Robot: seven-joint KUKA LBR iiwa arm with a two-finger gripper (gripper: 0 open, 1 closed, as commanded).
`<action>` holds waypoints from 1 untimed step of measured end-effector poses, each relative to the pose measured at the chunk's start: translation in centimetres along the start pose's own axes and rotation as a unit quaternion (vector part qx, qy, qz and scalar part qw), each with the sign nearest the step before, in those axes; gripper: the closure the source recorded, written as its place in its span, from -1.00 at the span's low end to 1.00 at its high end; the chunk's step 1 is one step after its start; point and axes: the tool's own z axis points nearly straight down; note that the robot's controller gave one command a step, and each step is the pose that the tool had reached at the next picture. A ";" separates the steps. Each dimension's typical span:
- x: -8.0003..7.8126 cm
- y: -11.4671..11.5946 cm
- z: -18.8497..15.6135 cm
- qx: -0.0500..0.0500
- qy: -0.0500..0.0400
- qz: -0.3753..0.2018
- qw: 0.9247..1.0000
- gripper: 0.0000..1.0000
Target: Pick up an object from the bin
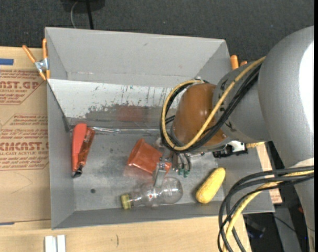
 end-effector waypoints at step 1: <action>1.9 1.1 0.5 -0.002 -0.011 0.060 0.998 1.00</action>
Offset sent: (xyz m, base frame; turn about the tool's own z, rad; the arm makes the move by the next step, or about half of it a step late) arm 0.0000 0.0000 0.0000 0.0000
